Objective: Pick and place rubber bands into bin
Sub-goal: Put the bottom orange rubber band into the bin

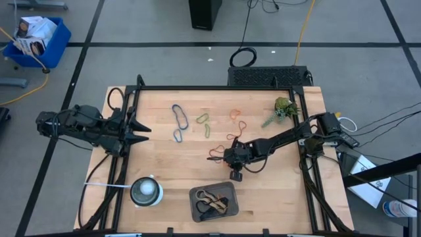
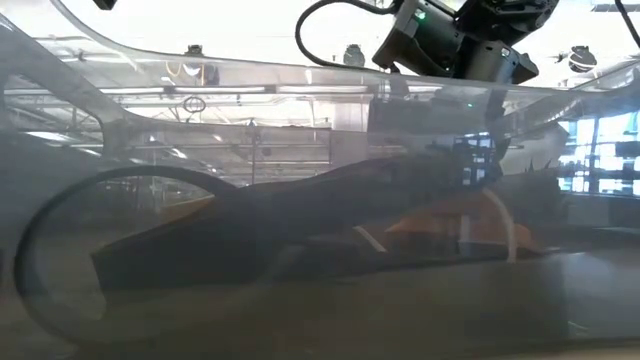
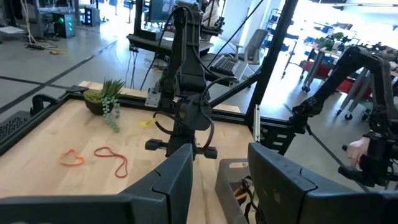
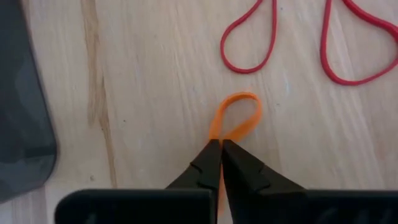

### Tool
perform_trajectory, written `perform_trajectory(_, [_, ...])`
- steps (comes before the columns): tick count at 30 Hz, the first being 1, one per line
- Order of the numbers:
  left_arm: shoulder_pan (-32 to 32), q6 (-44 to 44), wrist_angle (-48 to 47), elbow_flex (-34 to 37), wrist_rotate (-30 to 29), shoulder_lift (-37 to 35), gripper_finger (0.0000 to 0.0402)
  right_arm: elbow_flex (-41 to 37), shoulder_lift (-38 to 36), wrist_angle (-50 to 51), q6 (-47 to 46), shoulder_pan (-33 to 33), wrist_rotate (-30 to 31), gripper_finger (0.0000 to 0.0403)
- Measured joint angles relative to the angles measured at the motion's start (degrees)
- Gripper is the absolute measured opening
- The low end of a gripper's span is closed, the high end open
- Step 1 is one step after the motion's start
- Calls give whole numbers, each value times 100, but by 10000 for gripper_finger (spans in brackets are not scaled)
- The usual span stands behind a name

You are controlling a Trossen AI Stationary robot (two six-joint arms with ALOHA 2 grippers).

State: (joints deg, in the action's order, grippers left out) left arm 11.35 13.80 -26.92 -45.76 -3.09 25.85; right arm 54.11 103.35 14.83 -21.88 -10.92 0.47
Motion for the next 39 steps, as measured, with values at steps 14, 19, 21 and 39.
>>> perform_trajectory(14, [-4, -13, -21, -2, 0, 2, 161, -15, -1679, 209, -319, -23, 1011, 0])
perform_trajectory(19, [-2, -11, -36, -4, 0, 2, 161, 25, -2437, 177, -337, -153, 1452, 0])
perform_trajectory(21, [-2, -9, -35, -4, 1, 2, 161, 26, -2610, 180, -335, -178, 1456, 0])
perform_trajectory(39, [-2, -7, -33, -4, 4, 2, 161, 26, -2371, 60, -391, -306, 996, 128])
